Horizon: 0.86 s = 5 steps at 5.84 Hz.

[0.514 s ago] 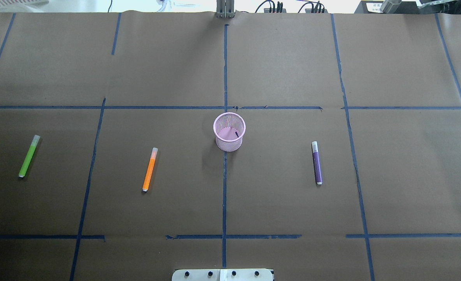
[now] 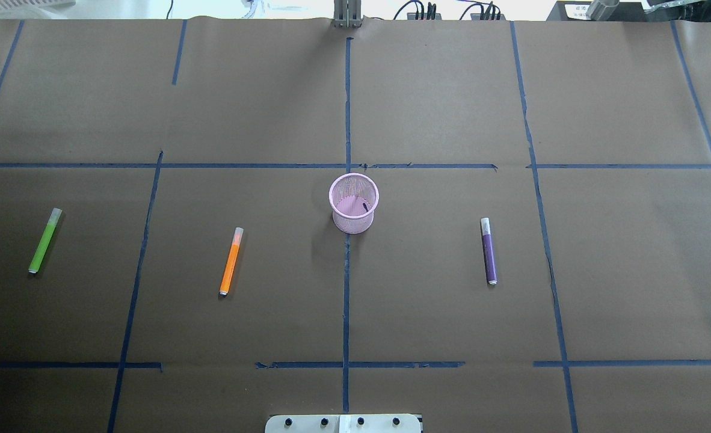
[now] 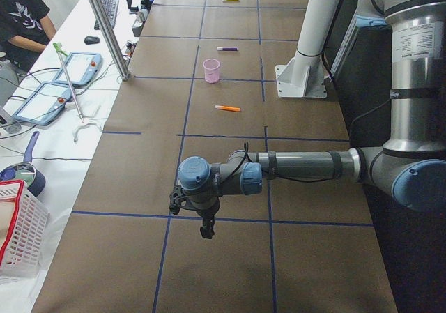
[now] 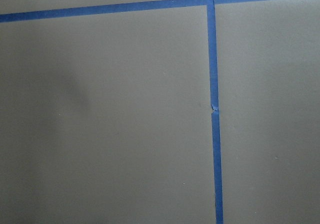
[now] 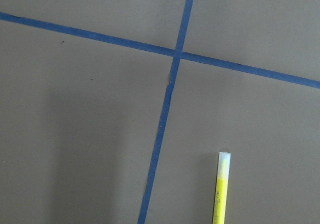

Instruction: Collect pens into pen holder

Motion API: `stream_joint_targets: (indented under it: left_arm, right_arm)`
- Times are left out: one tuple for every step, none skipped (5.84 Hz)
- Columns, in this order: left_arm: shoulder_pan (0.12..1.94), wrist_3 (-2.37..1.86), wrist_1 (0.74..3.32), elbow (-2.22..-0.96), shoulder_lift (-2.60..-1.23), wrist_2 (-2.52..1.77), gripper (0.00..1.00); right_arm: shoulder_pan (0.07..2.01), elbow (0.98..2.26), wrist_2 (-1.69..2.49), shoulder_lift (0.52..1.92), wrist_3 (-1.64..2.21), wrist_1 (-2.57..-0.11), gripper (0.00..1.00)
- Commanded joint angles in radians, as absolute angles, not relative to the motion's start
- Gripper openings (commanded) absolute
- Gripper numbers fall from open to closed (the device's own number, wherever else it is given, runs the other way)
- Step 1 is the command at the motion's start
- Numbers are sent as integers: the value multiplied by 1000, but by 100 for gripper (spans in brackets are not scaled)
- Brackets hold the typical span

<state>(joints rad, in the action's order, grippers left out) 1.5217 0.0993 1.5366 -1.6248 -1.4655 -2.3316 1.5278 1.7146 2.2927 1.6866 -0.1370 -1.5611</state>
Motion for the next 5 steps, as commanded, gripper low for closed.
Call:
stream_joint_targets:
  left_arm:
    - [1522, 98, 1537, -1640, -1468, -2332, 100]
    - [1522, 92, 1537, -1653, -1476, -2329, 100]
    - [1522, 87, 1537, -1701, -1477, -2323, 100]
    - [1516, 59, 1532, -1742, -1480, -2329, 100]
    - [1506, -21, 1535, -1744, -1527, -2333, 100]
  right_arm:
    - [1528, 1684, 2292, 1690, -146, -1559, 100]
    - [1528, 1683, 2290, 1690, -149, -1559, 100]
    - [1528, 1683, 2270, 1690, -152, -1559, 100]
    - [1528, 1663, 2252, 1690, -164, -1559, 100]
    - [1528, 1620, 2255, 1689, -210, -1557, 100]
